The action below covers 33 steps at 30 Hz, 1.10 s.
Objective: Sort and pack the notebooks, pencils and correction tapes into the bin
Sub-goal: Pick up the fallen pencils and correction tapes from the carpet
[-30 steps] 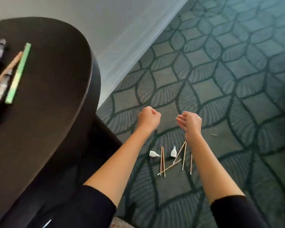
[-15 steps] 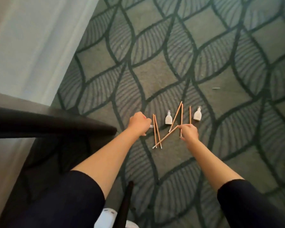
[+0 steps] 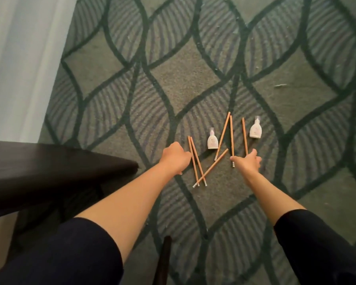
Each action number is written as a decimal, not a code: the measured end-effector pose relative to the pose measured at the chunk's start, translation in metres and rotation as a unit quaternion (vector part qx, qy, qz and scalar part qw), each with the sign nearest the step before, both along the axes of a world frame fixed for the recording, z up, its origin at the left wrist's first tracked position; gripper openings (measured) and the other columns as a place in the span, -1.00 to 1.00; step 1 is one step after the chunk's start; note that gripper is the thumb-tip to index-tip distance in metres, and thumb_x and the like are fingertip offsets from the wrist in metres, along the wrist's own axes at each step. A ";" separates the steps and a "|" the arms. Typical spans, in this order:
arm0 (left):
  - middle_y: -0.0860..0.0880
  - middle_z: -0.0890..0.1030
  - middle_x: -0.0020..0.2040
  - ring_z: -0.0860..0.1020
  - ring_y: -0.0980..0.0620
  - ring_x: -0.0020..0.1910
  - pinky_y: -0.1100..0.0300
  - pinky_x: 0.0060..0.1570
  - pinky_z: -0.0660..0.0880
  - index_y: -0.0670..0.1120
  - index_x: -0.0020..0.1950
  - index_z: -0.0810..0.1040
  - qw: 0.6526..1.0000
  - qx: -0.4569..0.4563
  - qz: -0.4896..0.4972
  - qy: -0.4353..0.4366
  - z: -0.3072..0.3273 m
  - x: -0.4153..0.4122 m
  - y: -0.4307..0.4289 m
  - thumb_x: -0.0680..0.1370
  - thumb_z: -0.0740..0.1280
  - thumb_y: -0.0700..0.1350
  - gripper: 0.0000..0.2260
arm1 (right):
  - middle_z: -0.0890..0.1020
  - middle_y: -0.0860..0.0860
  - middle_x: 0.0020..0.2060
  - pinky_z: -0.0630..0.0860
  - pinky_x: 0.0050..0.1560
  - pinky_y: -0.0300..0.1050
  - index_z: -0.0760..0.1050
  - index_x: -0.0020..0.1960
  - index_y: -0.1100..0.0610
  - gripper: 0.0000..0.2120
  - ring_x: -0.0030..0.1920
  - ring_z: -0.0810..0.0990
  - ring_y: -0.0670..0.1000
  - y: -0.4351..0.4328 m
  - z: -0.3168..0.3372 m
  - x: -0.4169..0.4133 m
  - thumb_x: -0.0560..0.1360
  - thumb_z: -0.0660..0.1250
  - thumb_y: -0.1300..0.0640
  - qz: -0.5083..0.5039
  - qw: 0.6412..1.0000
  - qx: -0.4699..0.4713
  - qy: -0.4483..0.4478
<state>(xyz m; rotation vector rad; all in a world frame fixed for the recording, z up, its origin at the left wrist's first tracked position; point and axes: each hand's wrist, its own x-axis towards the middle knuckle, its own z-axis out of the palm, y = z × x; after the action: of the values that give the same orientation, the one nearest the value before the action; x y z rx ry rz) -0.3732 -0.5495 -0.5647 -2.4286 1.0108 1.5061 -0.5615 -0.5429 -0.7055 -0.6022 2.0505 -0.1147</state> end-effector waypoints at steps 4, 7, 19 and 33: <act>-0.14 0.49 0.05 0.56 -0.10 0.02 0.14 -0.22 0.55 -0.18 0.19 0.42 1.000 0.003 -0.017 0.000 -0.017 0.005 -0.001 0.56 0.22 -0.10 -0.74 | 0.04 0.15 0.45 0.12 0.41 0.02 -0.05 0.51 0.16 -0.17 0.45 0.08 0.18 -0.006 -0.019 -0.001 0.45 0.39 0.07 0.010 1.000 0.015 0.007; -0.08 0.46 -0.10 0.54 -0.07 -0.05 0.15 -0.28 0.54 -0.17 0.11 0.43 0.999 0.000 -0.035 0.006 -0.029 0.009 -0.001 0.56 0.22 -0.10 -0.81 | 0.07 0.17 0.44 0.21 0.41 0.06 -0.06 0.51 0.16 -0.17 0.42 0.17 0.20 -0.012 -0.033 -0.002 0.44 0.40 0.08 0.006 1.000 0.024 -0.015; -0.11 0.53 -0.06 0.57 -0.10 -0.05 0.12 -0.19 0.57 -0.14 0.11 0.45 0.999 0.017 -0.043 -0.001 -0.069 0.021 0.009 0.55 0.18 -0.14 -0.82 | 0.23 0.19 0.32 0.28 0.24 0.07 0.30 0.30 0.27 -0.45 0.32 0.20 0.18 -0.023 -0.055 0.002 0.46 0.33 -0.04 0.054 0.982 0.013 0.179; -0.18 0.52 0.07 0.53 -0.13 0.04 0.05 0.02 0.53 -0.14 0.01 0.44 0.998 0.033 -0.051 0.021 -0.079 0.009 0.015 0.54 0.16 -0.14 -0.87 | 0.53 0.23 0.14 0.38 0.17 0.05 0.43 0.18 0.32 -0.66 0.20 0.44 0.22 -0.021 -0.066 0.057 0.52 0.27 0.11 0.252 0.952 -0.030 0.170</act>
<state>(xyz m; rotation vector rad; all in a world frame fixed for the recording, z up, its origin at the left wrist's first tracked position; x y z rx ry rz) -0.3647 -0.5342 -0.6436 -2.2747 1.0586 1.5375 -0.5048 -0.5642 -0.7713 -1.2344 2.1513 0.2444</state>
